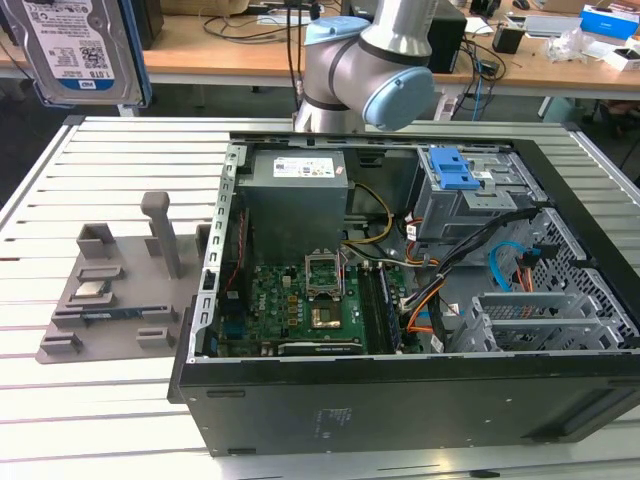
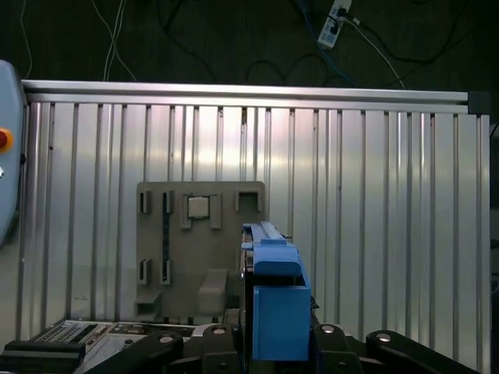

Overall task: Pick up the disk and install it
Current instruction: 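Pick up the disk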

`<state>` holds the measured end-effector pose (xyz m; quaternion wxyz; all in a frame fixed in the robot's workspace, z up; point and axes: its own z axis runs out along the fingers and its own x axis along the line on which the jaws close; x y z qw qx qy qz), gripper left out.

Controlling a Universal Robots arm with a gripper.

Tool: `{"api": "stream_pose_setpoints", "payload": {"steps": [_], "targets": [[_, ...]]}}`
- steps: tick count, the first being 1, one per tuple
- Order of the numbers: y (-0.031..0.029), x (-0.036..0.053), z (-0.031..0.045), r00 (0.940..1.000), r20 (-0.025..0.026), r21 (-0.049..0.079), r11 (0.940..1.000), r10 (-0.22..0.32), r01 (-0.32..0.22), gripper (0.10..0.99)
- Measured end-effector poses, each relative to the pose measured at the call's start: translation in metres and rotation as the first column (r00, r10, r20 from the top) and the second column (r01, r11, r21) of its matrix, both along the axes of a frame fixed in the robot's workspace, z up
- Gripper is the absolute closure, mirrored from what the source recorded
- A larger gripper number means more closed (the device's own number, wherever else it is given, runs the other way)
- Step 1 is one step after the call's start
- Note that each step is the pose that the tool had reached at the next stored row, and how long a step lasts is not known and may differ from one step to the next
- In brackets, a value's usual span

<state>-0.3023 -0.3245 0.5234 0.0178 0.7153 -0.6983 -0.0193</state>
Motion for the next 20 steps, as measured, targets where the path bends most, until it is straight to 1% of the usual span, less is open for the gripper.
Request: {"api": "stream_pose_setpoints", "payload": {"steps": [2, 12, 17, 18, 20], "targets": [[0.0001, 0.011, -0.0001, 1.0, 0.0001, 0.0, 1.0, 0.0, 0.0, 0.718], [0.0001, 0.0447, 0.0, 1.0, -0.0001, 0.0, 1.0, 0.0, 0.0, 0.718], [0.0001, 0.0631, 0.0, 1.0, 0.0, 0.0, 1.0, 0.0, 0.0, 0.718], [0.0, 0.0682, 0.0, 1.0, 0.0, 0.0, 1.0, 0.0, 0.0, 0.718], [0.0001, 0.0744, 0.0, 1.0, 0.0, 0.0, 1.0, 0.0, 0.0, 0.718]]}}
